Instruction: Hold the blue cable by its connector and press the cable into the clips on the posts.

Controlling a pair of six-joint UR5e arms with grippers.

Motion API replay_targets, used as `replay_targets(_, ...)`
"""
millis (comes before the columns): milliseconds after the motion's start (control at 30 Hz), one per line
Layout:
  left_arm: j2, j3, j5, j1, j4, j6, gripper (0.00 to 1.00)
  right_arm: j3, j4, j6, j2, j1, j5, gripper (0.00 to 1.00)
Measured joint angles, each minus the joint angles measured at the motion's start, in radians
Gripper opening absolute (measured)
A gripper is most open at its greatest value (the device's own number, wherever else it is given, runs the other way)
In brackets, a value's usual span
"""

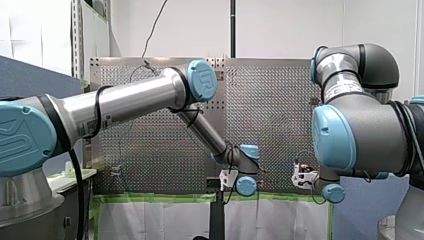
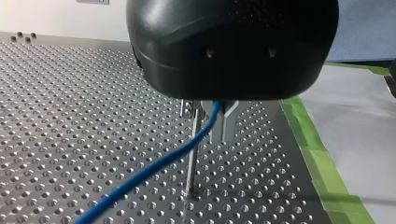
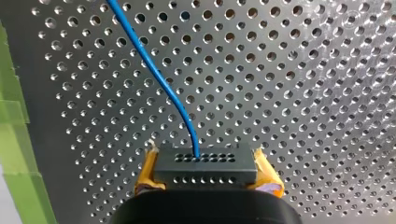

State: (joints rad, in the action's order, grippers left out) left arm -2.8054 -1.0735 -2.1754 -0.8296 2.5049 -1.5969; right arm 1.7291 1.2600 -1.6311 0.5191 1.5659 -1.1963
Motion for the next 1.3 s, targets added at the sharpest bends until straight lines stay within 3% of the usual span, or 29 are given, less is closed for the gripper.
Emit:
replay_targets(333, -0.066, 0.080, 0.025, 0.011, 0.071, -0.022, 0.00, -0.025, -0.014, 0.000, 0.000, 0.000, 0.006, 0.00)
replay_targets(700, -0.073, 0.168, 0.033, 0.020, 0.138, -0.024, 0.00, -0.048, -0.024, -0.001, 0.000, 0.000, 0.013, 0.00)
replay_targets(1300, -0.074, 0.177, 0.057, 0.038, 0.140, -0.023, 0.00, -0.080, -0.052, -0.002, 0.000, 0.000, 0.021, 0.00)
